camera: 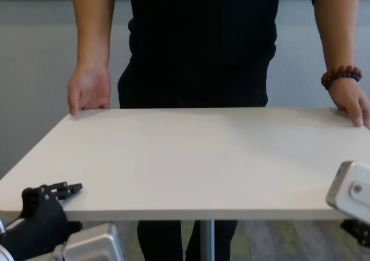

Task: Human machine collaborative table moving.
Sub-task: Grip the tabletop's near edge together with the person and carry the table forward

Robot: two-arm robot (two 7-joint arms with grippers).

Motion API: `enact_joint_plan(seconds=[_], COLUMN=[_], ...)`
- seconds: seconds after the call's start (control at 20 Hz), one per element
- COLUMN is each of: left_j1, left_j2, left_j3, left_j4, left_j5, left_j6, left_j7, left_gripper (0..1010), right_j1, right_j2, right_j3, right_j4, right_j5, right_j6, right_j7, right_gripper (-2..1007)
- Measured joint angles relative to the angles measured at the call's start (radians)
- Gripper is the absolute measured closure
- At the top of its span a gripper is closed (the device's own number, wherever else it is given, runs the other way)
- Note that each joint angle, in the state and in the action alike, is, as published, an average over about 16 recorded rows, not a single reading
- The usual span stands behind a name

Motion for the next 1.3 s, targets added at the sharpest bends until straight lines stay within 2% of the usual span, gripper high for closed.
enact_joint_plan(seconds=[0.3,0.6,0.95,1.3], left_j1=[0.005,0.000,-0.027,-0.075], left_j2=[0.002,-0.008,-0.031,-0.053], left_j3=[-0.011,-0.029,-0.045,-0.054], left_j4=[-0.028,-0.036,-0.006,0.044], left_j5=[0.027,0.034,0.031,0.024], left_j6=[0.011,0.016,0.012,0.002], left_j7=[-0.006,-0.017,-0.031,-0.041], left_gripper=[698,697,696,695], right_j1=[-0.007,-0.003,0.019,0.058], right_j2=[0.006,0.005,-0.003,-0.014], right_j3=[0.018,0.031,0.044,0.056], right_j4=[-0.029,-0.030,-0.006,0.034], right_j5=[-0.017,-0.030,-0.041,-0.052], right_j6=[0.003,-0.007,-0.018,-0.026], right_j7=[0.007,0.019,0.046,0.079], right_gripper=[582,582,581,582])
